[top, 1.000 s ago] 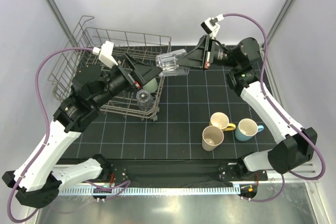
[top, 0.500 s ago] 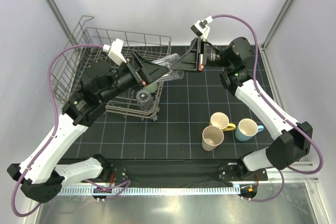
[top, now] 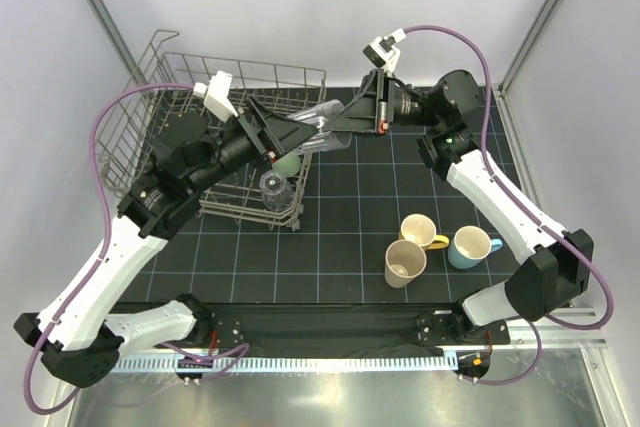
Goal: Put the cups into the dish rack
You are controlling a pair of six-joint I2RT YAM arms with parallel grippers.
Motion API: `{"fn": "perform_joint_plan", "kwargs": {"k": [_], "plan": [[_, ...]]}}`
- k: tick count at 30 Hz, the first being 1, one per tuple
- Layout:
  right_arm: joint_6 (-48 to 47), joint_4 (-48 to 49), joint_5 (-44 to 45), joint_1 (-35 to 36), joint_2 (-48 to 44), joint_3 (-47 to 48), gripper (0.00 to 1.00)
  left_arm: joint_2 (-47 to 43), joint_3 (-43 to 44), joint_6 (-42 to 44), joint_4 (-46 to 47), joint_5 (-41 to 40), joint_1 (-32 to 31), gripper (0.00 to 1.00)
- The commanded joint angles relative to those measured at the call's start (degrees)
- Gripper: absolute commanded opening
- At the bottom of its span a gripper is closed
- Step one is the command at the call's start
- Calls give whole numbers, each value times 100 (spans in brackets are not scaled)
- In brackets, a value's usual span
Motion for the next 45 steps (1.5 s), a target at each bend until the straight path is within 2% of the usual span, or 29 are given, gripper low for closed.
{"fn": "perform_joint_plan", "kwargs": {"k": [1,2,3,5,6,7,9,10,13,16,17,22,30,34,39,45], "plan": [[-145,-87,-35,94,40,233,30,73,172,90,184,86,25,0],[-372,-246,-26,103,40,251,38,64,207,108,122,42,33,0],[-548,-491,8,85,32,277,50,73,260,151,-166,-2,51,0],[-1170,-1789,131,59,-4,452,59,116,541,326,-614,-300,104,0],[-2009,-2412,393,50,-12,584,66,143,707,406,-1174,-441,130,0],[-2592,-3863,561,41,5,968,68,239,1004,485,-1484,-747,148,0],[-3890,-5137,1261,41,92,1392,73,336,1340,731,-2029,-1090,209,0],[-4194,-6257,1631,24,197,1594,74,432,1515,784,-2667,-1249,235,0],[-4794,-7686,2877,-90,409,2210,75,687,2087,969,-3548,-1856,350,0],[-5049,-8331,3601,-248,436,2273,75,986,2439,952,-4174,-2427,508,0],[-5120,-8438,3751,-310,401,2281,75,1178,2492,952,-4533,-2550,569,0],[-5524,-8834,4253,-337,216,2159,75,1742,2633,1154,-4967,-2841,745,0],[-5595,-8975,4280,-337,-126,1675,75,2691,2844,1031,-5520,-3850,903,0],[-5709,-9071,4421,-354,-232,1631,76,2937,2836,1162,-5574,-4019,1079,0],[-5823,-9203,4588,-442,-302,1649,76,3131,2739,1531,-5477,-3748,1588,0],[-5859,-9239,4632,-547,-329,1570,76,3385,2739,1698,-5249,-3317,1818,0]]}}
